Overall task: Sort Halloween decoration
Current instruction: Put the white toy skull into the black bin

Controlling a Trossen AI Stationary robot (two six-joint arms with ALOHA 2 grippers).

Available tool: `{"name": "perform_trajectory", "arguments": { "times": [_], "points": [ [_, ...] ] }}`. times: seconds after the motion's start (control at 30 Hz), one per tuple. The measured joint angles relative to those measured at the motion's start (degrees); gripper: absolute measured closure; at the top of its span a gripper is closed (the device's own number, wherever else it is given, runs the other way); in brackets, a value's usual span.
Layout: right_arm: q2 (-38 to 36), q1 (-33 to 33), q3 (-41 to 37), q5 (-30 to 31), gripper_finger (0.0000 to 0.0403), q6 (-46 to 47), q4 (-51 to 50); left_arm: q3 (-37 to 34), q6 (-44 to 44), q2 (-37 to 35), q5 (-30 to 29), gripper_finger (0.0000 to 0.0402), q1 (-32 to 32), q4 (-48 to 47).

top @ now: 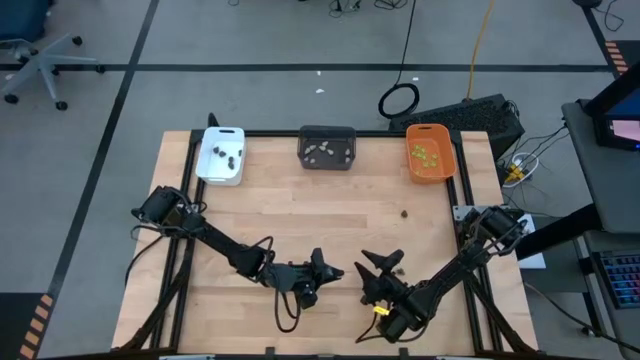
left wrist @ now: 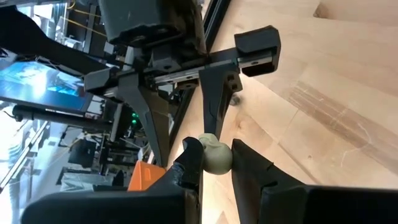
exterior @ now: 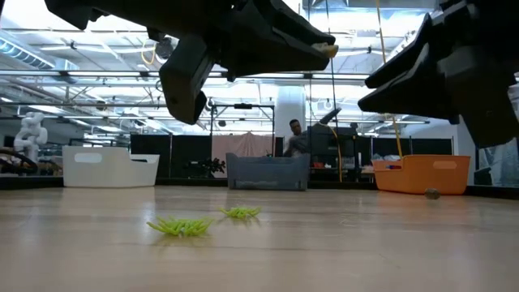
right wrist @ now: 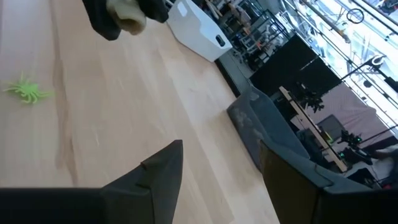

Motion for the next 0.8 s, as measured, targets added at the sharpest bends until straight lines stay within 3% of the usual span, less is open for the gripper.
{"name": "perform_trajectory", "arguments": {
  "times": [0.3, 0.43, 0.6, 0.8],
  "points": [
    [0.0, -1.2, 0.0, -0.1, 0.0204, 0.1, 0.1, 0.0, -4.0, 0.0, -0.6, 0.0353, 0.2, 0.0],
    [0.0, -1.6, 0.0, -0.2, 0.0204, 0.1, 0.5, 0.0, -10.6, 0.0, -6.5, 0.0353, 0.6, 1.2],
    [0.0, -1.8, 0.0, -0.2, 0.0204, 0.1, 1.2, 0.0, -10.2, -0.1, -9.3, 0.0353, 0.5, 0.8],
    [0.0, -1.8, 0.0, -0.2, 0.0204, 0.1, 2.1, -3.9, -6.2, -6.7, -13.3, 0.0353, 1.7, -6.8]
  ]
}}
